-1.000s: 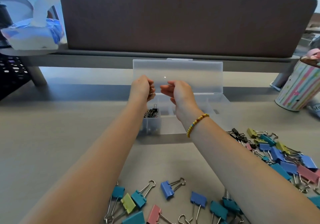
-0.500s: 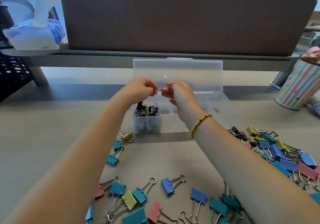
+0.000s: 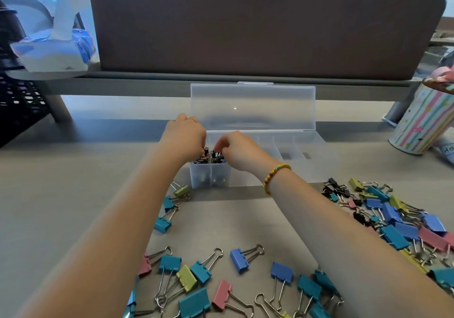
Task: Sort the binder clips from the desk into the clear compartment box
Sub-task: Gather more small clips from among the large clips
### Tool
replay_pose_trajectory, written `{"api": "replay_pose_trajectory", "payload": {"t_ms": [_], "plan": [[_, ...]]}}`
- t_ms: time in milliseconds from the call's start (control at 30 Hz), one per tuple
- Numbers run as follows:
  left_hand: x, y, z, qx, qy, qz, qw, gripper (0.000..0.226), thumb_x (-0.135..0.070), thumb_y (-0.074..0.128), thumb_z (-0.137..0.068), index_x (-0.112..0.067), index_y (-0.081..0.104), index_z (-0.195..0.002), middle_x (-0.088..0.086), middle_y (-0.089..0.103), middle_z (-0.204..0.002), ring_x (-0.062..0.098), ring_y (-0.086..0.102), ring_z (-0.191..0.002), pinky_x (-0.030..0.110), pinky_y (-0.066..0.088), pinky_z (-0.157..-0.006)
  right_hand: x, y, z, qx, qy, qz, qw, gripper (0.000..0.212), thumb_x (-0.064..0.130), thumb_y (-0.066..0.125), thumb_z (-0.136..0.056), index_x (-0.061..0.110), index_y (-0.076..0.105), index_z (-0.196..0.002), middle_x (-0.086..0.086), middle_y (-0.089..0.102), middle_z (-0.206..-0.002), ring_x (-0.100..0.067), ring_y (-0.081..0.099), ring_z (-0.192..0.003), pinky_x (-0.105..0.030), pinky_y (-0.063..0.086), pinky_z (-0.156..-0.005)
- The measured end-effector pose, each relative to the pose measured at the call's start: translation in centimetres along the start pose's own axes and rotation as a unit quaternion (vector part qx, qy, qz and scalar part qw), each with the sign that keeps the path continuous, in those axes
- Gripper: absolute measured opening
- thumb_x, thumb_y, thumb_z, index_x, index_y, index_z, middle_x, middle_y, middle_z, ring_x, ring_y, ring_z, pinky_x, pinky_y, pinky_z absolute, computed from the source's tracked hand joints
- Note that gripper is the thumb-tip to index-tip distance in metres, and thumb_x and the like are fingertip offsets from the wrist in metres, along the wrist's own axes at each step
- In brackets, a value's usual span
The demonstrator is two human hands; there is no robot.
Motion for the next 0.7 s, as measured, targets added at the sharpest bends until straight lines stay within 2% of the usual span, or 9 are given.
{"api": "replay_pose_trajectory", "payload": {"t_ms": [67, 133, 233, 300, 400, 467, 567, 633, 700], "plan": [[-0.1, 0.1, -0.1, -0.016, -0.012, 0.007, 1.000, 0.022, -0.021, 0.054, -0.091, -0.019, 0.066, -0.109, 0.008, 0.053, -0.116, 0.028, 0.041, -0.114, 0.033, 0.038, -0.085, 0.2, 0.4, 0.0, 0.011, -0.001, 0.056, 0.998, 0.035, 0.002, 0.041, -0.086, 0.016, 0.068, -0.105, -0.011, 0.064, -0.112, -0.029, 0.056, -0.107, -0.034, 0.046, -0.092], [0.0, 0.1, -0.1, -0.013, -0.025, 0.033, 0.999, 0.022, -0.026, 0.052, -0.093, -0.020, 0.066, -0.110, 0.008, 0.054, -0.119, 0.028, 0.040, -0.116, 0.034, 0.039, -0.089, 0.4, 0.3, 0.1, 0.016, 0.001, 0.076, 0.997, 0.036, 0.002, 0.041, -0.087, 0.015, 0.069, -0.106, -0.012, 0.065, -0.112, -0.030, 0.056, -0.105, -0.035, 0.046, -0.092], [-0.1, -0.4, 0.1, -0.027, -0.027, 0.055, 0.998, 0.026, -0.033, 0.050, -0.094, -0.021, 0.065, -0.112, 0.008, 0.056, -0.118, 0.027, 0.042, -0.115, 0.035, 0.040, -0.090, 0.3, -0.7, 0.7, 0.002, 0.001, 0.041, 0.999, 0.041, -0.001, 0.037, -0.088, 0.015, 0.069, -0.108, -0.010, 0.064, -0.114, -0.027, 0.056, -0.101, -0.035, 0.045, -0.092], [-0.7, -1.4, 0.4, -0.061, -0.015, 0.100, 0.993, 0.027, -0.029, 0.048, -0.095, -0.017, 0.065, -0.112, 0.010, 0.058, -0.115, 0.028, 0.046, -0.112, 0.037, 0.042, -0.091, -0.2, -2.0, 1.3, -0.024, -0.006, 0.007, 1.000, 0.046, -0.003, 0.034, -0.088, 0.017, 0.068, -0.109, -0.008, 0.063, -0.119, -0.024, 0.055, -0.103, -0.035, 0.044, -0.093], [-2.8, -3.5, 1.2, -0.134, -0.006, 0.237, 0.962, 0.025, -0.018, 0.045, -0.094, -0.010, 0.065, -0.107, 0.011, 0.065, -0.107, 0.028, 0.054, -0.102, 0.038, 0.046, -0.089, -1.6, -4.7, 3.0, -0.087, -0.009, -0.043, 0.995, 0.045, -0.003, 0.032, -0.090, 0.017, 0.068, -0.108, -0.008, 0.063, -0.120, -0.021, 0.055, -0.098, -0.027, 0.043, -0.082], [-5.0, -4.8, 2.1, -0.156, 0.004, 0.317, 0.935, 0.024, -0.016, 0.044, -0.095, -0.008, 0.062, -0.108, 0.010, 0.066, -0.105, 0.026, 0.058, -0.098, 0.035, 0.047, -0.087, -2.8, -6.8, 4.9, -0.122, -0.013, -0.071, 0.990, 0.044, -0.003, 0.031, -0.092, 0.013, 0.068, -0.109, -0.007, 0.062, -0.121, -0.020, 0.054, -0.110, -0.026, 0.041, -0.087], [-9.3, -6.0, 3.7, -0.147, 0.051, 0.394, 0.906, 0.021, -0.017, 0.047, -0.095, -0.009, 0.062, -0.107, 0.009, 0.066, -0.101, 0.022, 0.062, -0.092, 0.035, 0.049, -0.085, -5.1, -10.1, 8.7, -0.159, -0.019, -0.078, 0.984, 0.043, -0.007, 0.033, -0.089, 0.008, 0.068, -0.107, -0.006, 0.065, -0.111, -0.015, 0.055, -0.103, -0.015, 0.038, -0.081], [-12.0, -6.3, 4.9, -0.130, 0.076, 0.397, 0.905, 0.021, -0.018, 0.047, -0.095, -0.011, 0.063, -0.108, 0.006, 0.068, -0.096, 0.016, 0.060, -0.085, 0.026, 0.046, -0.075, -7.1, -11.4, 11.4, -0.150, -0.006, -0.069, 0.986, 0.041, -0.007, 0.035, -0.089, 0.008, 0.067, -0.109, -0.003, 0.065, -0.104, -0.009, 0.052, -0.094, -0.008, 0.037, -0.075], [-14.5, -5.9, 6.2, -0.099, 0.099, 0.401, 0.905, 0.021, -0.018, 0.048, -0.095, -0.012, 0.063, -0.109, 0.001, 0.067, -0.093, 0.011, 0.058, -0.083, 0.019, 0.041, -0.069, -9.7, -11.9, 14.0, -0.120, 0.030, -0.055, 0.991, 0.037, -0.001, 0.038, -0.092, 0.015, 0.065, -0.110, 0.003, 0.065, -0.102, -0.006, 0.053, -0.094, -0.014, 0.037, -0.080]]}}
Point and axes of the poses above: each hand's wrist, its own z-axis away from the middle knuckle, its own y-axis out of the palm, x = y × z, the point moved 7 cm from there along -z, towards the middle knuckle
